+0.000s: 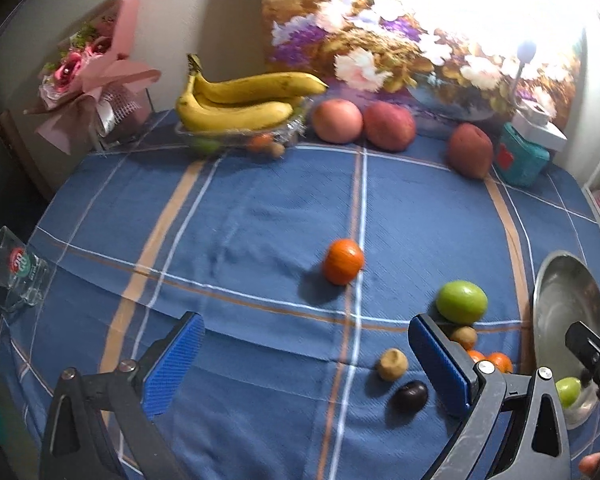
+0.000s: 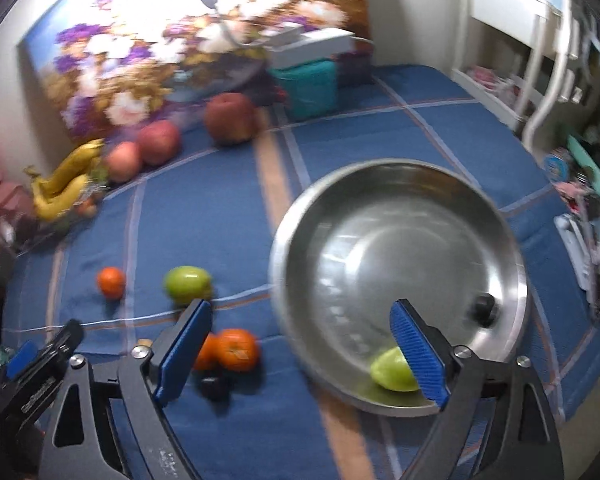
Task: Organize fruits
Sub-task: 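Grasp a dark plum with the left tool while the right tool grasps another plum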
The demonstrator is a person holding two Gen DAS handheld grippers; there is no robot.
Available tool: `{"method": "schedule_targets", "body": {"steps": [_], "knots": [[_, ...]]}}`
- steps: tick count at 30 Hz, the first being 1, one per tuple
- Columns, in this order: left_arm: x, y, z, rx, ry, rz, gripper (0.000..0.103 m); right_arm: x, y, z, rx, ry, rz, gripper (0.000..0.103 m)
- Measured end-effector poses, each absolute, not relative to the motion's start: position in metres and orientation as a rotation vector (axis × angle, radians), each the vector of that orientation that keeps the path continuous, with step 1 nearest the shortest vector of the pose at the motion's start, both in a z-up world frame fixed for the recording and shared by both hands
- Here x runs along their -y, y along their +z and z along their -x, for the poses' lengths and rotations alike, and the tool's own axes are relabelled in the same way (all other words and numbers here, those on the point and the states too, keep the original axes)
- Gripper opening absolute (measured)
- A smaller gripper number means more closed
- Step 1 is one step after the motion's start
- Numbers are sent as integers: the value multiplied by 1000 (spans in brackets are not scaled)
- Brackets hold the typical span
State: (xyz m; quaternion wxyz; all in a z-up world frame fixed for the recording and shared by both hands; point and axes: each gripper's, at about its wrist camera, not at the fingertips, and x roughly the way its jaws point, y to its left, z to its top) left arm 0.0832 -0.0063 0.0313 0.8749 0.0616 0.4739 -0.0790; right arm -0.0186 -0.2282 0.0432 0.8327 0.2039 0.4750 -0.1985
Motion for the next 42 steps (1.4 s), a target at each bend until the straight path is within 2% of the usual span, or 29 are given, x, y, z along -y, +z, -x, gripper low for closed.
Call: {"method": "schedule_targets", "body": {"steps": [9, 19, 29, 31, 32, 35, 38, 39, 42], "knots": [[-7, 32, -93, -974, -191, -110, 103, 198, 30, -2, -1054, -246, -508, 99], [7, -1, -97, -1165, -295, -45, 103, 185, 4, -1, -1180, -243, -464, 97], [10, -19, -97, -1245, -331, 39, 101, 169, -17, -6, -1257, -218, -410, 94], [13, -24, -97, -1277, -353, 61, 93, 166, -22, -8, -1276, -213, -400, 87], [15, -26, -96, -1293, -366, 65, 85, 165, -23, -8, -1283, -210, -398, 80], [22, -32, -95, -1340, -414, 89, 78, 165, -27, -9, -1294, -203, -409, 77], [29, -40, -90, -1399, -469, 141, 58, 166, -30, -9, -1305, -190, -429, 65], [31, -42, -89, -1413, -479, 145, 52, 167, -30, -10, -1309, -186, -432, 64], [37, -47, -85, -1435, -493, 147, 44, 167, -33, -10, -1320, -181, -437, 59]]}}
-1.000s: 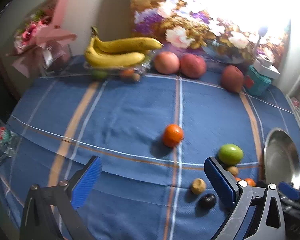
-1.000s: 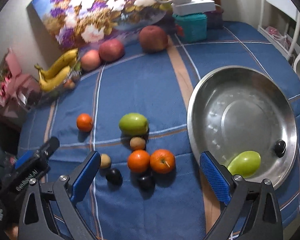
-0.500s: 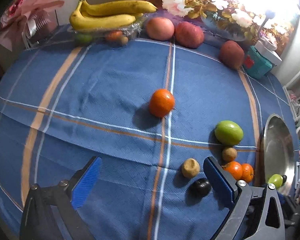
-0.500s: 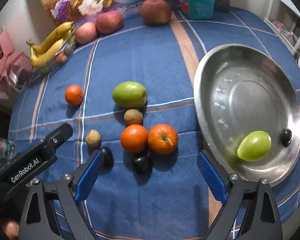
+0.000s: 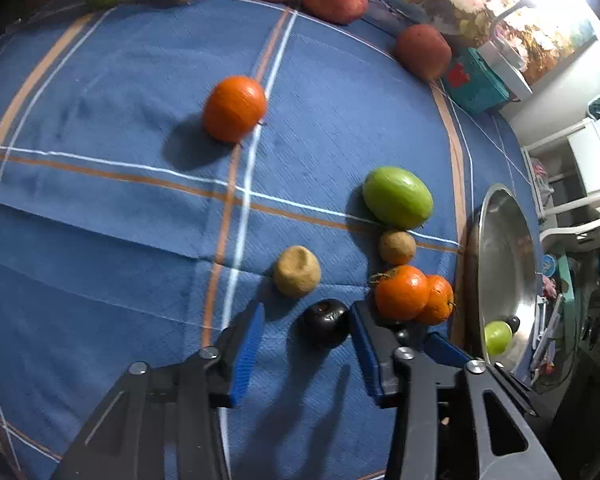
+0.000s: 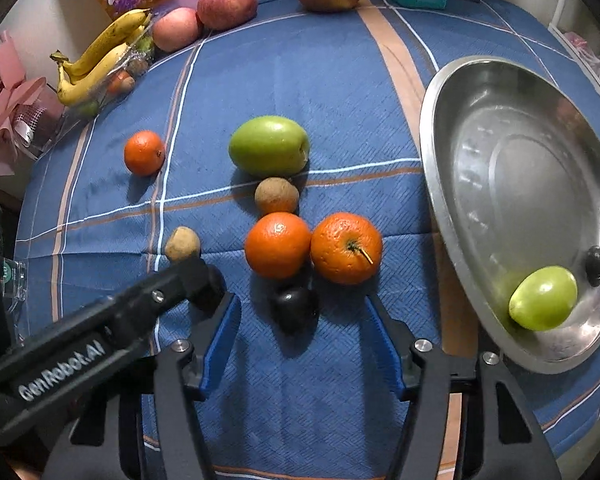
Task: Organize fruits
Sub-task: 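Grasp a dark plum with the left tool while the right tool grasps another plum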
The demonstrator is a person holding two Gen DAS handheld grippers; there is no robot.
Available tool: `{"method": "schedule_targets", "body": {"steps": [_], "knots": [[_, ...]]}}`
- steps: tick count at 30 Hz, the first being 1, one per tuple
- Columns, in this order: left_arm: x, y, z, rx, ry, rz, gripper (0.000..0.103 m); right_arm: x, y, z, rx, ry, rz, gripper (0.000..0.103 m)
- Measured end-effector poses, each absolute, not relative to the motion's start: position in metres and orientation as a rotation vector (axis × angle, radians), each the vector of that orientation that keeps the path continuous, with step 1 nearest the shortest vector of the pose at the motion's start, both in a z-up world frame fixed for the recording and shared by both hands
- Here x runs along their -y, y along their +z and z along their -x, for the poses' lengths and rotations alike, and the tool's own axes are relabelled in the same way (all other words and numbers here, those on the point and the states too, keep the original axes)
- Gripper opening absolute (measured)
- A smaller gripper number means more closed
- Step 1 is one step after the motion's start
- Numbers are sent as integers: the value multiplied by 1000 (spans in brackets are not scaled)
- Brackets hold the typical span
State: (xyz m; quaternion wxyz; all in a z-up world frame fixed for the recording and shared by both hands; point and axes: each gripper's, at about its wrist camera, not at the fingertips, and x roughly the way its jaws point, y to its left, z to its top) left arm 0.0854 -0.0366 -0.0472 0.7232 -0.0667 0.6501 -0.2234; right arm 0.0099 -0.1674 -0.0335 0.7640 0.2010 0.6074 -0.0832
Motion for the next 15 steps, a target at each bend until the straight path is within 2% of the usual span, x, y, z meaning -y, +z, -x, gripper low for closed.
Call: {"method": "schedule_targets", "body": {"steps": [3, 15], "knots": [[42, -46, -84, -1431, -504, 148, 39, 168, -36, -9, -1323, -171, -458, 53], [45, -52, -86, -1468, -534, 217, 37, 164, -38, -8, -1320, -150, -481, 28]]}}
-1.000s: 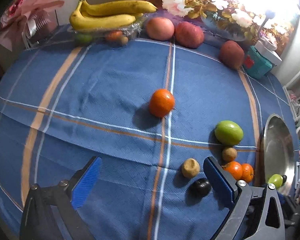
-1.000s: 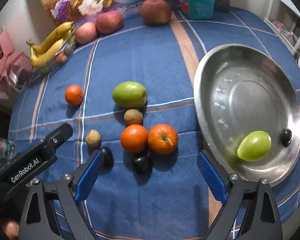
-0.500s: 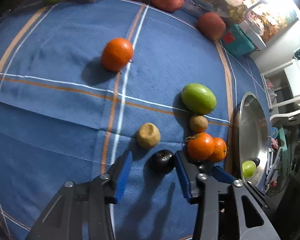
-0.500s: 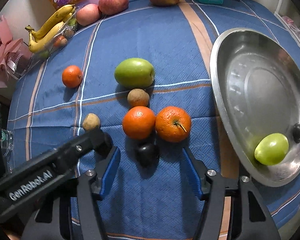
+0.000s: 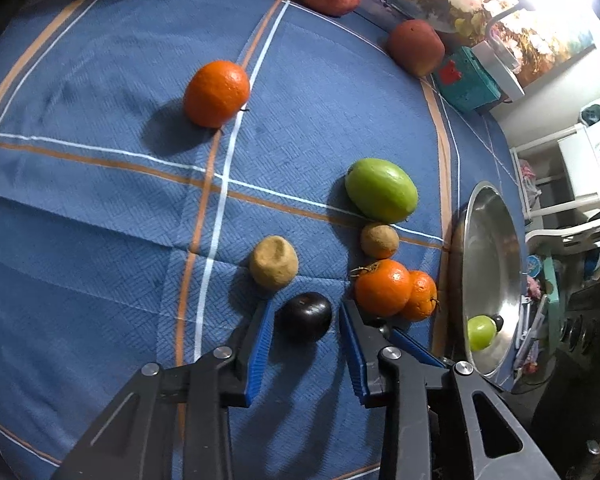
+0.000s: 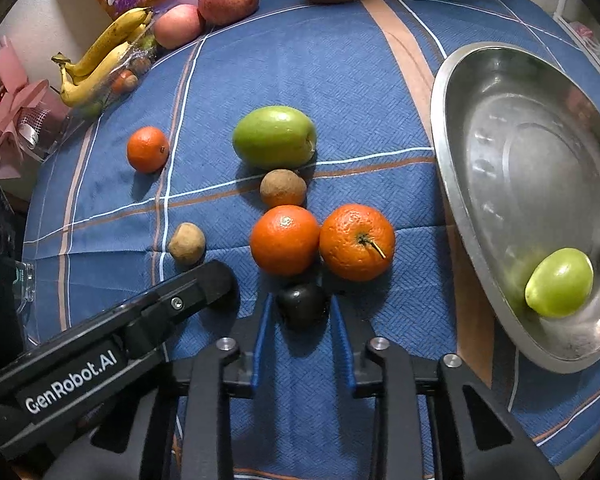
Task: Organize fruits
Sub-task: 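Grasp a dark plum with the left tool while the right tool grasps another plum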
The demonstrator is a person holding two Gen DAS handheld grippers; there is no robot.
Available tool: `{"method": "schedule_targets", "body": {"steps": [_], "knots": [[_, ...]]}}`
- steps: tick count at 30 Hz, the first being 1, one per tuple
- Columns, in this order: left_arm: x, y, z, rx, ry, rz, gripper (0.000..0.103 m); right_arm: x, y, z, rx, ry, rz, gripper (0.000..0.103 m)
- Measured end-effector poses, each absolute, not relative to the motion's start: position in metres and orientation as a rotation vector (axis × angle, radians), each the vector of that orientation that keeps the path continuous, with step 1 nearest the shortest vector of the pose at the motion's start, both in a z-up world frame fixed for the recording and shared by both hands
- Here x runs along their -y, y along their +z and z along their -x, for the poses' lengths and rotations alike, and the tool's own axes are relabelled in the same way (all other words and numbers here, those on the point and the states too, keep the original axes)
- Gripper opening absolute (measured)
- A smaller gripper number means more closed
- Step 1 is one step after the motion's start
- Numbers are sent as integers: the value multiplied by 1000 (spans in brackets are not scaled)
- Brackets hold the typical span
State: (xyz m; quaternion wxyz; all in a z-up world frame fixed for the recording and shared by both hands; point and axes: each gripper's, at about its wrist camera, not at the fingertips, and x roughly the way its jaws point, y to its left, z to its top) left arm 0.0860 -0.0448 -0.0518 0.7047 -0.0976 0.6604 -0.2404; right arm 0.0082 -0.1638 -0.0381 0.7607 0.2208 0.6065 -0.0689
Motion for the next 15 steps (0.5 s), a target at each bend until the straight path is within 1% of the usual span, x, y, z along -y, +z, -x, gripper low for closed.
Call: {"method": "schedule_targets", "body": {"steps": [10, 12, 15], "knots": [[39, -52, -85, -1471, -532, 231, 36, 171, -34, -7, -1305, -147, -503, 27], [39, -51, -85, -1469, -526, 234, 29, 172, -35, -6, -1306, -143, -510, 27], [37, -51, -86, -1468, -525, 240, 27, 174, -35, -6, -1309, -143, -512, 27]]}}
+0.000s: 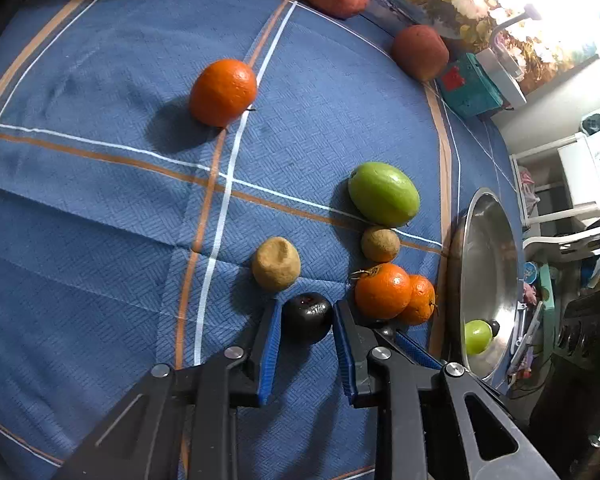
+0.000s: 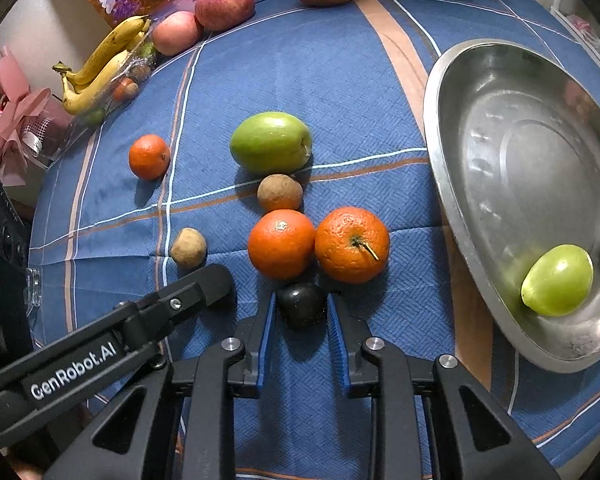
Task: Organize fruits
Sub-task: 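Grasp a dark plum with the left tool while the right tool grasps another plum, then carry both plums over the steel bowl and open both tools to release them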
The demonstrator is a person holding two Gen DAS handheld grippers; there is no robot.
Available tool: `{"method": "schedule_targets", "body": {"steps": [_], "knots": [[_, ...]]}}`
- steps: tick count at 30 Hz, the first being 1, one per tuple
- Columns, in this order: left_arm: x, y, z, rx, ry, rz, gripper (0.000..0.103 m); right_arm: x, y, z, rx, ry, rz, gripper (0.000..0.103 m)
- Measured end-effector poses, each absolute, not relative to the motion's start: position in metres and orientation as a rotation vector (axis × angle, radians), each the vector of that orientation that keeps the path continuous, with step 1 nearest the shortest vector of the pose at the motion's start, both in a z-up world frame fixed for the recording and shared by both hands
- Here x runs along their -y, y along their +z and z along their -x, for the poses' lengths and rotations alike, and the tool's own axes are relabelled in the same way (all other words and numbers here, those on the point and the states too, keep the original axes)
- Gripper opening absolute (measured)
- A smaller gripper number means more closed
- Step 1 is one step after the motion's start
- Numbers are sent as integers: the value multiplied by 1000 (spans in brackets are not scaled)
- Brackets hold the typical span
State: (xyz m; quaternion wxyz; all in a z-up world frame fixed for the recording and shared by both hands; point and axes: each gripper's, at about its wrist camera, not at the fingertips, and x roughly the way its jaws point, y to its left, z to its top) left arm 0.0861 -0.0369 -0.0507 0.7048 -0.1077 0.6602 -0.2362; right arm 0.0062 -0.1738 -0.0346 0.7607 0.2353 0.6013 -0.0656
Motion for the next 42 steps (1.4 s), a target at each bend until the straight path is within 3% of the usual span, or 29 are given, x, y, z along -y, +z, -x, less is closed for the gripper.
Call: {"method": "schedule_targets", "body": {"steps": [9, 27, 42], "knots": [[26, -39, -88, -1434, -540, 271, 27, 176, -29, -6, -1297, -130, -529, 27], [18, 13, -87, -1231, -545, 253, 27, 196, 27, 5, -1092, -152, -543, 27], [94, 11, -55, -1234, -647, 140, 27, 295, 24, 52, -1022, -452, -615, 27]]}}
